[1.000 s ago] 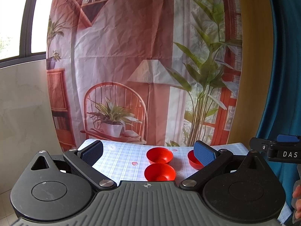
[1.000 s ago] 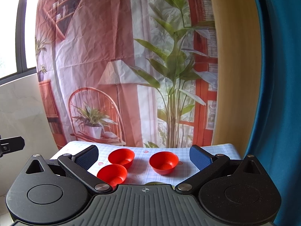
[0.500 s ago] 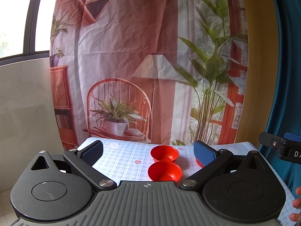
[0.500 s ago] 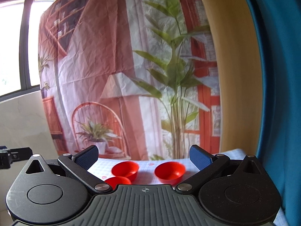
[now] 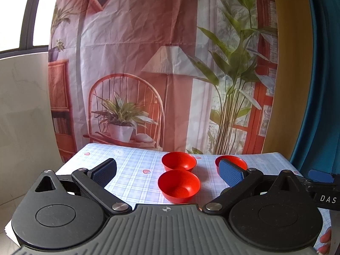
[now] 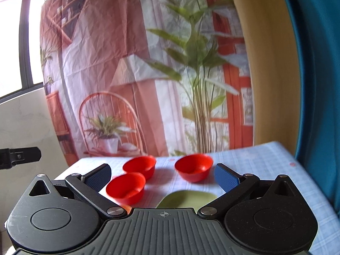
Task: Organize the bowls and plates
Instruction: 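Move the left tool toward the rim of an olive-green plate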
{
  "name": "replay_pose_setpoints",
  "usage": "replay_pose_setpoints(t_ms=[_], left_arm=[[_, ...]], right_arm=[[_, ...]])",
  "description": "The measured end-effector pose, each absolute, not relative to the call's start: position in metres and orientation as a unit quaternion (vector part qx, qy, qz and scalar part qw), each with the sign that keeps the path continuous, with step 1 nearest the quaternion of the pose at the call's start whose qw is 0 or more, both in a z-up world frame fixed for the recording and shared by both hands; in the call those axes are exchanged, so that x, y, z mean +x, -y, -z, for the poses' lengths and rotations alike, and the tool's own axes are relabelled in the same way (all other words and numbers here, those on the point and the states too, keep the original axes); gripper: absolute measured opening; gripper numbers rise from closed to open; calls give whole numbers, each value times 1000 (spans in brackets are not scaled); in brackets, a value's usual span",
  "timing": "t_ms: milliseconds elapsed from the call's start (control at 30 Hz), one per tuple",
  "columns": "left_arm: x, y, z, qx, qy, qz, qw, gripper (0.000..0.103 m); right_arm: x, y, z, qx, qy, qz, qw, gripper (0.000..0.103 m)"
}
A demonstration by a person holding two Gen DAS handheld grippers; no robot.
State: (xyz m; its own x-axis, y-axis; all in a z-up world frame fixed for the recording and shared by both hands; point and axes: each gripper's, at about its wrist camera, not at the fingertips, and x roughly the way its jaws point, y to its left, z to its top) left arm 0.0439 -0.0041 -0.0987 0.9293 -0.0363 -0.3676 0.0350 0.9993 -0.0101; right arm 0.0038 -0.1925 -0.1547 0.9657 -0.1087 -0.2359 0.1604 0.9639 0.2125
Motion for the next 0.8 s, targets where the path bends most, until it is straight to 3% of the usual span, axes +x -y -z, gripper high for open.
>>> replay_pose_setpoints(t_ms=[800], left_arm=[[69,-24,177,-33,-299,9,954,103]], right_arm=[[14,193,223,119,-181,147,965,103]])
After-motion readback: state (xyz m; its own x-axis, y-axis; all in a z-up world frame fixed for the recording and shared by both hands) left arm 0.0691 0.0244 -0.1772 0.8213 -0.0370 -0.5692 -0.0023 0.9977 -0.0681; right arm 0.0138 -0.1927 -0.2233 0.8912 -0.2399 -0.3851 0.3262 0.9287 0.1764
